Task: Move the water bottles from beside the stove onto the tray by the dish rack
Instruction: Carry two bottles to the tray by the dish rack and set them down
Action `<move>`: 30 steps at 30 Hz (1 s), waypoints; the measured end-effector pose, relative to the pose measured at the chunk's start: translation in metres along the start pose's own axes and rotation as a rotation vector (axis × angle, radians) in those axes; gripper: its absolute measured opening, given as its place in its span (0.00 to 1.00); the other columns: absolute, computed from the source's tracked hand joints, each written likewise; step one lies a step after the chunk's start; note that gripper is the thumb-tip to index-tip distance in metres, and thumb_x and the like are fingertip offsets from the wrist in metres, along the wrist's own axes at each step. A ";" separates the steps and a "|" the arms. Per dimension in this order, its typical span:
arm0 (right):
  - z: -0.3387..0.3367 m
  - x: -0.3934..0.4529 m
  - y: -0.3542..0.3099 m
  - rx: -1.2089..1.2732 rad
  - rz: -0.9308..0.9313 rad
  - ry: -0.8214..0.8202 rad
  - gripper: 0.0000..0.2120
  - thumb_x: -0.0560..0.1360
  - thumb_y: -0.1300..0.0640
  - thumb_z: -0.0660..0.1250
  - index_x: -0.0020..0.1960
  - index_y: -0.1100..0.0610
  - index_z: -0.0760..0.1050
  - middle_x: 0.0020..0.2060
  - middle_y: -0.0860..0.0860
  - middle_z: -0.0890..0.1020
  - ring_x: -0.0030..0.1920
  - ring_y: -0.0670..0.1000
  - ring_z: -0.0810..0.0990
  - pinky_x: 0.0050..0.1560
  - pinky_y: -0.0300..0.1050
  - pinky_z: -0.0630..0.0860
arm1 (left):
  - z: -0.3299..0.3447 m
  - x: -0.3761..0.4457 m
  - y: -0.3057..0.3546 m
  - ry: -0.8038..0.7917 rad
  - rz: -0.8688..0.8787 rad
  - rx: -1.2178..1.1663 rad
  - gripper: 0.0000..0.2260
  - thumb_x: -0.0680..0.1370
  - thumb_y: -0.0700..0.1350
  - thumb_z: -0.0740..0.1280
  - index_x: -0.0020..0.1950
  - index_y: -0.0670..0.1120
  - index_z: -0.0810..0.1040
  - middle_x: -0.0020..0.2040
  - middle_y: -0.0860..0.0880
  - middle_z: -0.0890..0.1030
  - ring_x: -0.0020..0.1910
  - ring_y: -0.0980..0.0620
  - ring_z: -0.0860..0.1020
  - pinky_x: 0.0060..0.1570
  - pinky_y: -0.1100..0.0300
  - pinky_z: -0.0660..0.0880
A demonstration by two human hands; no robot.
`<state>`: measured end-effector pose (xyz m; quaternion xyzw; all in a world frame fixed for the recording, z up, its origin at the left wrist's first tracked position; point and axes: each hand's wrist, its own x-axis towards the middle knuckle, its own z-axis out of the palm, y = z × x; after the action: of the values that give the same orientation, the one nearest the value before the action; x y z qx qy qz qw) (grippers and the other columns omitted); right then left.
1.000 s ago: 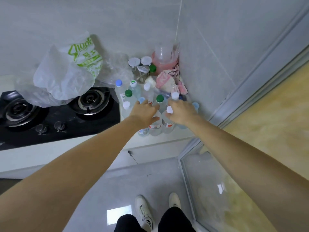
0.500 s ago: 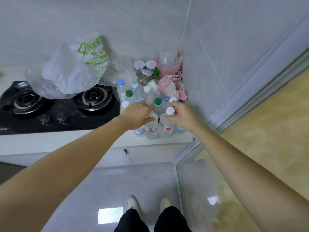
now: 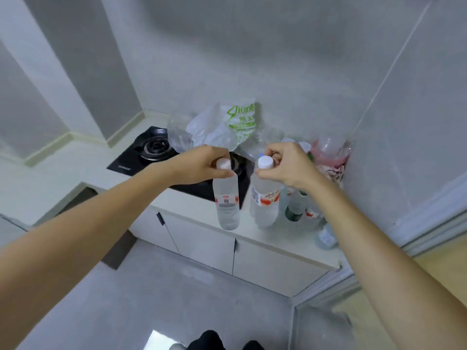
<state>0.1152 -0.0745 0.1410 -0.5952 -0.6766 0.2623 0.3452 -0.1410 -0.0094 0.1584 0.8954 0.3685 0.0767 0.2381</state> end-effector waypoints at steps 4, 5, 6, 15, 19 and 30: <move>0.051 0.039 -0.078 0.053 -0.143 -0.041 0.15 0.66 0.59 0.78 0.35 0.58 0.71 0.22 0.42 0.65 0.29 0.44 0.61 0.31 0.41 0.59 | -0.048 -0.072 -0.039 0.120 -0.109 -0.009 0.11 0.80 0.55 0.70 0.43 0.51 0.74 0.37 0.53 0.75 0.33 0.57 0.70 0.35 0.61 0.68; 0.067 0.049 -0.099 0.059 -0.184 -0.050 0.15 0.66 0.59 0.78 0.34 0.57 0.71 0.21 0.42 0.65 0.28 0.43 0.60 0.30 0.40 0.58 | -0.061 -0.091 -0.051 0.149 -0.135 -0.015 0.11 0.79 0.55 0.70 0.43 0.52 0.74 0.37 0.53 0.75 0.33 0.56 0.71 0.35 0.61 0.68; 0.084 0.059 -0.119 0.061 -0.216 -0.058 0.16 0.66 0.58 0.79 0.34 0.56 0.71 0.21 0.42 0.65 0.27 0.43 0.60 0.30 0.39 0.58 | -0.073 -0.111 -0.063 0.177 -0.168 -0.015 0.10 0.79 0.55 0.70 0.44 0.50 0.75 0.38 0.52 0.76 0.34 0.54 0.72 0.35 0.59 0.69; 0.269 0.132 -0.309 0.082 -0.397 -0.269 0.13 0.68 0.53 0.80 0.37 0.56 0.76 0.25 0.42 0.68 0.29 0.44 0.64 0.34 0.41 0.64 | -0.183 -0.319 -0.184 0.432 -0.396 -0.055 0.14 0.79 0.57 0.71 0.47 0.47 0.75 0.38 0.48 0.76 0.34 0.51 0.73 0.31 0.53 0.75; 0.359 0.151 -0.392 0.130 -0.475 -0.373 0.14 0.68 0.53 0.81 0.38 0.56 0.76 0.26 0.46 0.68 0.28 0.46 0.64 0.32 0.42 0.64 | -0.222 -0.412 -0.231 0.566 -0.501 -0.016 0.15 0.79 0.58 0.70 0.46 0.46 0.75 0.37 0.48 0.73 0.33 0.53 0.68 0.33 0.54 0.68; 0.621 0.185 -0.580 0.263 -0.761 -0.644 0.16 0.66 0.53 0.81 0.35 0.56 0.74 0.25 0.45 0.68 0.27 0.45 0.64 0.32 0.43 0.63 | -0.265 -0.633 -0.362 0.844 -0.909 0.088 0.18 0.76 0.66 0.68 0.44 0.51 0.74 0.38 0.51 0.76 0.36 0.50 0.72 0.37 0.51 0.68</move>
<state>-0.7409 0.0531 0.2257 -0.1474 -0.8787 0.3707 0.2621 -0.9033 -0.1289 0.2397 0.5504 0.7780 0.2997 0.0436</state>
